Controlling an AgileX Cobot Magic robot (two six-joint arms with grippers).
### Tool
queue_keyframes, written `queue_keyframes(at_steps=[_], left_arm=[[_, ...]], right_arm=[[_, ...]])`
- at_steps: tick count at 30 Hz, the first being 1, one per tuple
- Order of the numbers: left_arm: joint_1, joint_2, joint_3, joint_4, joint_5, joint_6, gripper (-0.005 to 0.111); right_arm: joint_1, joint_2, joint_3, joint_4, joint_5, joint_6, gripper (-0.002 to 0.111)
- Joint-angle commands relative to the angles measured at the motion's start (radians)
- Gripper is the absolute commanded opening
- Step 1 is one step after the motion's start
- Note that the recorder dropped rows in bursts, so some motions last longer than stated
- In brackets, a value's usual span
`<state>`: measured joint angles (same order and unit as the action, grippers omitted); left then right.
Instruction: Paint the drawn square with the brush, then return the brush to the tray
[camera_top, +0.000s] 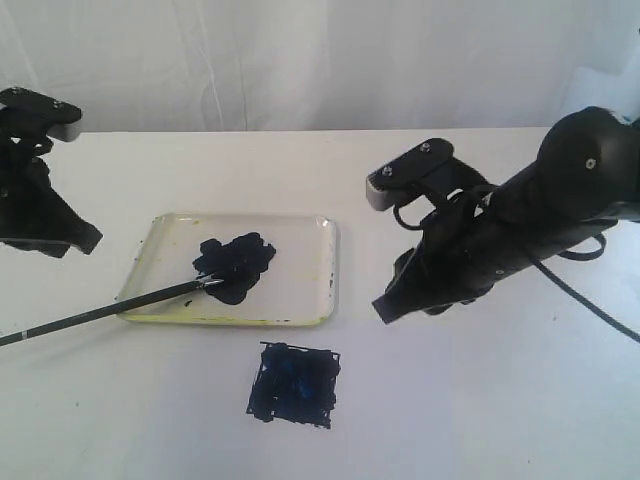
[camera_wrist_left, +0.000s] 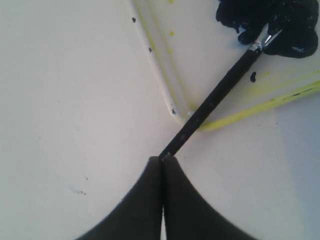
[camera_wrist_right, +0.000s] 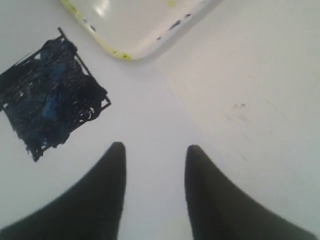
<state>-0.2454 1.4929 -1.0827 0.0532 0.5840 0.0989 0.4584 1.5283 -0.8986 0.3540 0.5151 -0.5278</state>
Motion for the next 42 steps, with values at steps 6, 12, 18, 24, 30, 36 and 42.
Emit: queue_keyframes(at_steps=[6,12,18,24,30,36,42], left_arm=[[0.055,-0.014,-0.047,0.056,0.177,-0.257,0.0],[0.157,-0.014,-0.059,0.029,0.24,-0.259,0.0],[0.205,-0.014,-0.059,0.031,0.31,-0.24,0.0],[0.205,-0.014,-0.059,0.031,0.364,-0.2,0.0],[0.205,-0.016,-0.059,0.045,0.36,-0.192,0.0],[0.205,-0.082,-0.059,0.045,0.387,-0.169,0.0],[0.205,-0.21,-0.059,0.06,0.467,-0.124,0.0]], right_arm=[[-0.129,-0.011,-0.085,-0.171,0.184,0.394,0.0],[-0.277,0.007,-0.142,-0.171,0.304,0.435,0.0],[-0.395,0.052,-0.195,-0.182,0.417,0.482,0.0],[-0.459,0.053,-0.223,-0.312,0.47,0.49,0.0],[-0.458,0.053,-0.221,-0.477,0.494,0.511,0.0],[-0.458,0.002,-0.216,-0.363,0.568,0.47,0.0],[-0.458,-0.156,-0.212,-0.32,0.607,0.447,0.0]])
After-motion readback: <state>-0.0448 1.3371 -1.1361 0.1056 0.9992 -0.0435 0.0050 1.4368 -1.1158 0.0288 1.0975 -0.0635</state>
